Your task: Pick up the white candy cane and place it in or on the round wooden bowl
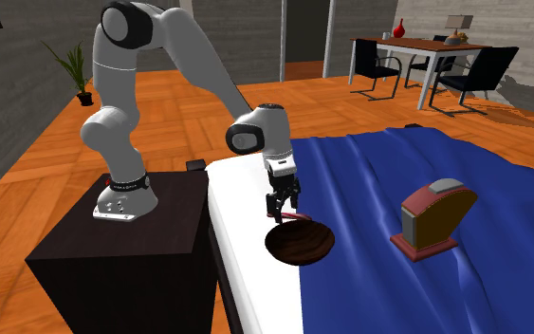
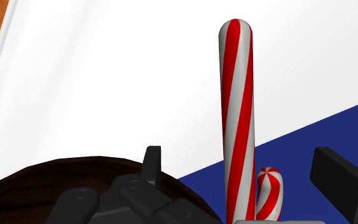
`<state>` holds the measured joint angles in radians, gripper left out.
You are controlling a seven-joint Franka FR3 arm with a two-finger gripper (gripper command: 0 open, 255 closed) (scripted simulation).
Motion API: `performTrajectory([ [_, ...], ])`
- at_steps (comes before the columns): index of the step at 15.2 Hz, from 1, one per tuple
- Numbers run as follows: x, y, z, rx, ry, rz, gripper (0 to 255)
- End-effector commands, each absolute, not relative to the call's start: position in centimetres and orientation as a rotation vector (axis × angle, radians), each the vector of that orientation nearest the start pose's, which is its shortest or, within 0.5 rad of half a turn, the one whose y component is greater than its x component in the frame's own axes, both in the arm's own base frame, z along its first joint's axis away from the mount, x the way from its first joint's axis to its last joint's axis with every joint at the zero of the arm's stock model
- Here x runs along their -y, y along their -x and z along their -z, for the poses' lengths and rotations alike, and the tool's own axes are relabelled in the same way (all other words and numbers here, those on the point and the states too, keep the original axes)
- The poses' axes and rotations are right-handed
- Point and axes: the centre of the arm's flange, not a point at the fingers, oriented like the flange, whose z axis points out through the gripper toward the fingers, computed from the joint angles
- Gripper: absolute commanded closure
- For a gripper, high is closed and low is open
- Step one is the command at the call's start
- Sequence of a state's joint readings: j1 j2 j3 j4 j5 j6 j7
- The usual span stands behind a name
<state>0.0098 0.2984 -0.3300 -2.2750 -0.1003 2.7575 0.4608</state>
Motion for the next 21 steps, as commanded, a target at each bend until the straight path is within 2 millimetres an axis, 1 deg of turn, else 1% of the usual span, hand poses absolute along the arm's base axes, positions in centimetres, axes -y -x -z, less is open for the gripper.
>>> performTrajectory([
  [1, 17.3, -52.7, -24.9, -1.07, 3.071, 0.334, 0],
  [6, 17.3, -52.7, -24.9, -1.07, 3.071, 0.334, 0],
  [7, 17.3, -52.7, -24.9, -1.07, 3.071, 0.334, 255],
  [16, 17.3, -52.7, -24.9, -1.07, 3.071, 0.334, 255],
  [21, 17.3, -52.7, -27.5, -1.07, 3.071, 0.334, 255],
])
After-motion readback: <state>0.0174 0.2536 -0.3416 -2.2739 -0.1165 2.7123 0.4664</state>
